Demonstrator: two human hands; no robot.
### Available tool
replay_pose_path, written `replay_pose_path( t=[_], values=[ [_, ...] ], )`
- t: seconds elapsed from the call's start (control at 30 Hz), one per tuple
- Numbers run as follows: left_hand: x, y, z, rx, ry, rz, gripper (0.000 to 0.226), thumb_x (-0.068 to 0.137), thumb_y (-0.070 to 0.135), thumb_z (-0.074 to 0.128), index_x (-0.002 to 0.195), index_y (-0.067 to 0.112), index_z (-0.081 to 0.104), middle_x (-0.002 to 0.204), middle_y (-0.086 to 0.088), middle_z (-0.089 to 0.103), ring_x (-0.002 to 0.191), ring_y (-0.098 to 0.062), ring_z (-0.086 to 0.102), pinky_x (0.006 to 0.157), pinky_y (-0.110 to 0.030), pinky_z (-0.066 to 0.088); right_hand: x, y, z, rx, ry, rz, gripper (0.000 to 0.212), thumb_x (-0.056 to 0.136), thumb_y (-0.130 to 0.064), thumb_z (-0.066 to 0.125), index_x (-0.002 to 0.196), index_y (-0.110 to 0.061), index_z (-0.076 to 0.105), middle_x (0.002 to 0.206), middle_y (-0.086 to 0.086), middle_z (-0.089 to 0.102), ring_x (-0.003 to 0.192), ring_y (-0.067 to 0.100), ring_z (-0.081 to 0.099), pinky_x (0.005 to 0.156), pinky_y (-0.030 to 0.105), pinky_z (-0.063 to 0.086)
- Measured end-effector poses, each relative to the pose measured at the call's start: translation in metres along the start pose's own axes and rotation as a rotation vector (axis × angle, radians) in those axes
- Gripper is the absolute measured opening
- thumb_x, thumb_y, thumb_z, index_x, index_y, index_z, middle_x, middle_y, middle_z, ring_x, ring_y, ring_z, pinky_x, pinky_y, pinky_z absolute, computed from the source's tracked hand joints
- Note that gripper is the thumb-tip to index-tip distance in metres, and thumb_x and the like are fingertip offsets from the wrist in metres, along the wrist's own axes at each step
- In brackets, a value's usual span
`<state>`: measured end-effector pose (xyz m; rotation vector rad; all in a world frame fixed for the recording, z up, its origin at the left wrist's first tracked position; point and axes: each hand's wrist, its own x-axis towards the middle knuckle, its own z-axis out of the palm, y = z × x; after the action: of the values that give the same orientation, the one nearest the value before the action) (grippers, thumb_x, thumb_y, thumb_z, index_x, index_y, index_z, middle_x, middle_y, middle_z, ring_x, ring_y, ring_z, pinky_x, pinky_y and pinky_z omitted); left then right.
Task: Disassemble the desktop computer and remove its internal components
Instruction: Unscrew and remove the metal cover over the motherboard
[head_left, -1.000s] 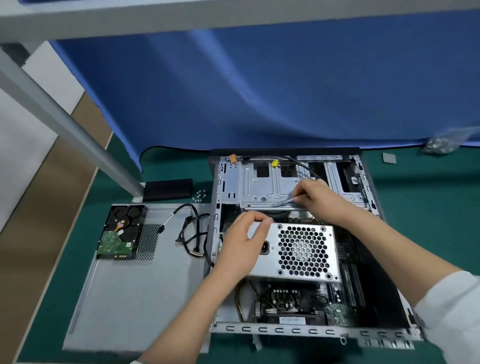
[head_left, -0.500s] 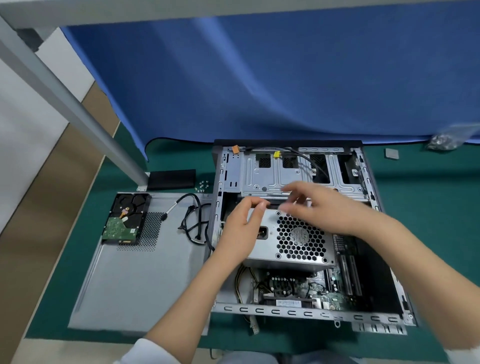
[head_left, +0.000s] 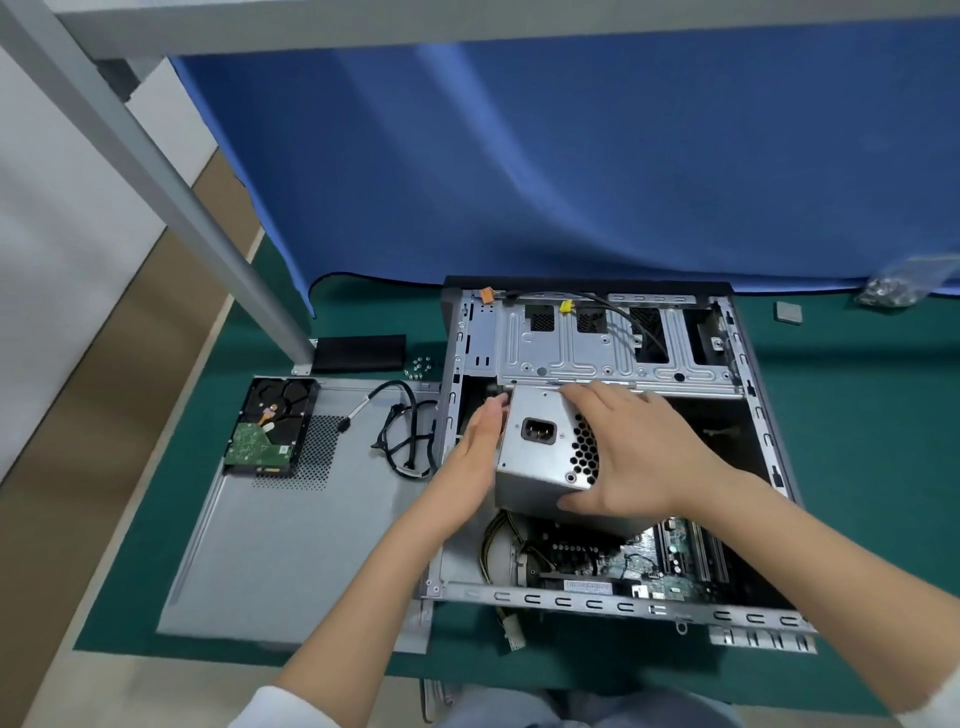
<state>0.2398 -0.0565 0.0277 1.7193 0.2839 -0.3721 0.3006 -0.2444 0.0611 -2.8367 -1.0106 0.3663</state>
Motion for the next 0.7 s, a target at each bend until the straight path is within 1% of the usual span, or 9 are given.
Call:
replay_pose_path(
  t=[0.13,0.27,0.3,0.37,0.43,0.47,0.57,0.63,0.7],
  values=[
    [-0.01,-0.001,-0.012,0.09,-0.065,0.043,0.099,0.064,0.094,0.015,0.148,0.041,0.02,0.152,0.015,0.029,0.138,-0.003,0.027,0.117,-0.034,0.021,0.0,0.003,-0.019,0.273,0.06,0.114,0.117,0.044,-0.082,0.06,0.142,-0.026,0.027,0.13,-0.011,0.046,0.115,0.014,0.048,0.095,0.035,0.041],
    [-0.014,0.005,-0.027,0.147,-0.069,0.171,0.111,0.058,0.096,0.028,0.149,0.033,0.017,0.15,0.015,0.032,0.132,0.008,0.032,0.105,-0.01,0.029,-0.001,-0.001,-0.05,0.469,0.152,0.125,0.111,0.04,-0.079,0.066,0.136,-0.033,0.033,0.124,-0.016,0.048,0.107,0.009,0.05,0.091,0.037,0.044],
    [-0.014,0.006,-0.031,0.14,-0.055,0.187,0.117,0.055,0.096,0.034,0.15,0.03,0.017,0.15,0.013,0.032,0.132,0.008,0.032,0.105,-0.01,0.029,-0.001,-0.002,-0.058,0.502,0.176,0.122,0.109,0.04,-0.078,0.066,0.135,-0.035,0.034,0.122,-0.016,0.049,0.107,0.009,0.05,0.093,0.038,0.044],
    [-0.012,0.007,-0.036,0.122,-0.025,0.205,0.121,0.053,0.094,0.043,0.15,0.026,0.017,0.148,0.007,0.036,0.134,-0.001,0.035,0.112,-0.025,0.029,0.0,-0.004,-0.074,0.58,0.232,0.11,0.1,0.04,-0.072,0.071,0.129,-0.038,0.039,0.117,-0.017,0.051,0.106,0.007,0.051,0.093,0.038,0.044],
    [-0.011,0.006,-0.04,0.121,0.017,0.19,0.114,0.053,0.091,0.049,0.146,0.028,0.024,0.137,0.005,0.046,0.129,-0.006,0.041,0.111,-0.034,0.031,-0.001,-0.003,-0.087,0.678,0.284,0.112,0.089,0.042,-0.065,0.077,0.122,-0.043,0.042,0.114,-0.021,0.052,0.104,0.003,0.052,0.092,0.034,0.043],
    [-0.011,0.006,-0.041,0.111,0.05,0.168,0.103,0.054,0.089,0.053,0.139,0.037,0.03,0.13,0.015,0.051,0.124,-0.001,0.045,0.108,-0.031,0.034,0.0,-0.003,-0.093,0.726,0.304,0.112,0.085,0.044,-0.061,0.079,0.118,-0.045,0.043,0.113,-0.023,0.052,0.104,0.001,0.053,0.091,0.032,0.043],
    [-0.015,0.007,-0.043,0.159,0.1,0.107,0.061,0.061,0.075,0.065,0.114,0.067,0.034,0.117,0.045,0.047,0.114,0.021,0.042,0.095,-0.01,0.035,0.0,-0.001,-0.106,0.835,0.334,0.106,0.08,0.045,-0.059,0.08,0.117,-0.043,0.048,0.114,-0.019,0.057,0.104,0.002,0.055,0.089,0.03,0.044],
    [-0.016,0.007,-0.043,0.179,0.117,0.101,0.056,0.07,0.06,0.068,0.116,0.065,0.036,0.119,0.043,0.048,0.116,0.018,0.043,0.095,-0.012,0.034,-0.001,-0.003,-0.111,0.903,0.351,0.097,0.073,0.044,-0.06,0.079,0.111,-0.051,0.05,0.11,-0.021,0.059,0.101,0.0,0.057,0.084,0.025,0.044],
    [-0.013,0.005,-0.045,0.151,0.163,0.068,0.062,0.08,0.044,0.069,0.133,0.046,0.036,0.129,0.024,0.051,0.122,0.0,0.046,0.103,-0.026,0.035,-0.003,-0.005,-0.113,0.979,0.365,0.074,0.061,0.045,-0.057,0.079,0.1,-0.059,0.052,0.106,-0.025,0.062,0.097,-0.004,0.059,0.081,0.022,0.044]
  ],
)
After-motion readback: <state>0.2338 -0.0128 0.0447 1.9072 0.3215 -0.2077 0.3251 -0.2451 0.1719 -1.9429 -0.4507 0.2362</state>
